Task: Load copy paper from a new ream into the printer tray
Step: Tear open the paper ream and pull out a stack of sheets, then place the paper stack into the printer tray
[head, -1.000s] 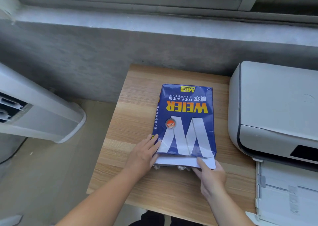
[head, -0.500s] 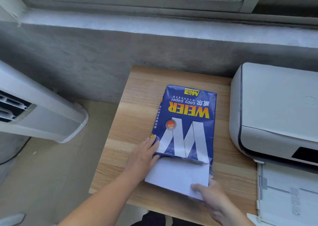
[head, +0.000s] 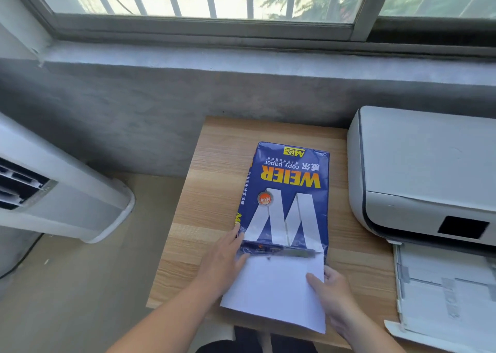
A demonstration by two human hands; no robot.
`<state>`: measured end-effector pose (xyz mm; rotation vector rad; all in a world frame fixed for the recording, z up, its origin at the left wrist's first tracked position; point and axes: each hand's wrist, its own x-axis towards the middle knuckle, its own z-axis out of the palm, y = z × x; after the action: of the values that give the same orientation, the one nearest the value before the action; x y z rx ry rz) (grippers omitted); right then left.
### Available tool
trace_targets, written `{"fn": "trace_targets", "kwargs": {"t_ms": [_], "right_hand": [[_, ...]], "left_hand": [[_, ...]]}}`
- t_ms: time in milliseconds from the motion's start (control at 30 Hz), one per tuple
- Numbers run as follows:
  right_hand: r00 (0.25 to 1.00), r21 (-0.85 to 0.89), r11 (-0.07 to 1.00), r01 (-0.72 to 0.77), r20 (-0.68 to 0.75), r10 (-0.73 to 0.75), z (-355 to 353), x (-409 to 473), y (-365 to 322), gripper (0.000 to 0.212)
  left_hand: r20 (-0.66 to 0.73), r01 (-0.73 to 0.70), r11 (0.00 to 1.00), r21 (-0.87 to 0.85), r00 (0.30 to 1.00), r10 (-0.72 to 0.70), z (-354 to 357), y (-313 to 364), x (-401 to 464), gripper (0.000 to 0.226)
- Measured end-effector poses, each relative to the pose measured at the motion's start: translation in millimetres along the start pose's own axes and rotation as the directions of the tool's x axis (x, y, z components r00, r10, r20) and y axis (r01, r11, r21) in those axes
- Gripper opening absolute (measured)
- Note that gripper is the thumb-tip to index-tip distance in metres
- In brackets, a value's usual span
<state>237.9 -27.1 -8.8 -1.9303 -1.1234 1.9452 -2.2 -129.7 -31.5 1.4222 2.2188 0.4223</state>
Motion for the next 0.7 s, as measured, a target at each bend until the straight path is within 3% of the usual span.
{"fn": "trace_targets", "kwargs": {"t_ms": [167,267,400,467,500,600,700], "right_hand": [[0.999,0.03,1.0,-0.009,0.031,0.008,-0.9,-29.1,28.5,0.017],[0.999,0.016,1.0,-0.018,0.046,0.017,-1.2,-41.1,39.3,0.019],[0.968,-0.049,0.991,-0.127,0.212,0.134,-3.2,-59.8,38.4,0.019],[0.953,-0.066,0.985,-0.16,0.251,0.172,-4.0,-69.9,29.6,0.015],[0.963,-0.059,0.987,-0.151,0.216,0.16,-4.0,-72.0,25.0,0.014],[0.998,-0.048,0.998,-0.036,0.041,0.038,-0.3,-69.4,12.9,0.013],[0.998,-0.102,0.993,0.061,0.027,-0.059,4.2,-78.1,8.1,0.013]], "left_hand": [[0.009,0.055,0.99,-0.13,0.998,-0.055,-6.0,2.9,-17.2,0.053],[0.038,0.214,0.957,-0.196,0.977,-0.211,-4.0,6.9,-28.1,0.051],[0.08,0.391,0.846,-0.361,0.917,-0.39,-8.4,15.4,-33.4,0.051],[0.087,0.399,0.821,-0.409,0.912,-0.4,-17.8,20.8,-35.9,0.033],[0.087,0.392,0.82,-0.416,0.915,-0.393,-22.2,23.0,-38.7,0.019],[0.044,0.366,0.803,-0.471,0.919,-0.393,-35.1,33.4,-53.6,0.014],[-0.003,0.323,0.752,-0.574,0.918,-0.397,-48.7,42.0,-79.2,0.045]]}}
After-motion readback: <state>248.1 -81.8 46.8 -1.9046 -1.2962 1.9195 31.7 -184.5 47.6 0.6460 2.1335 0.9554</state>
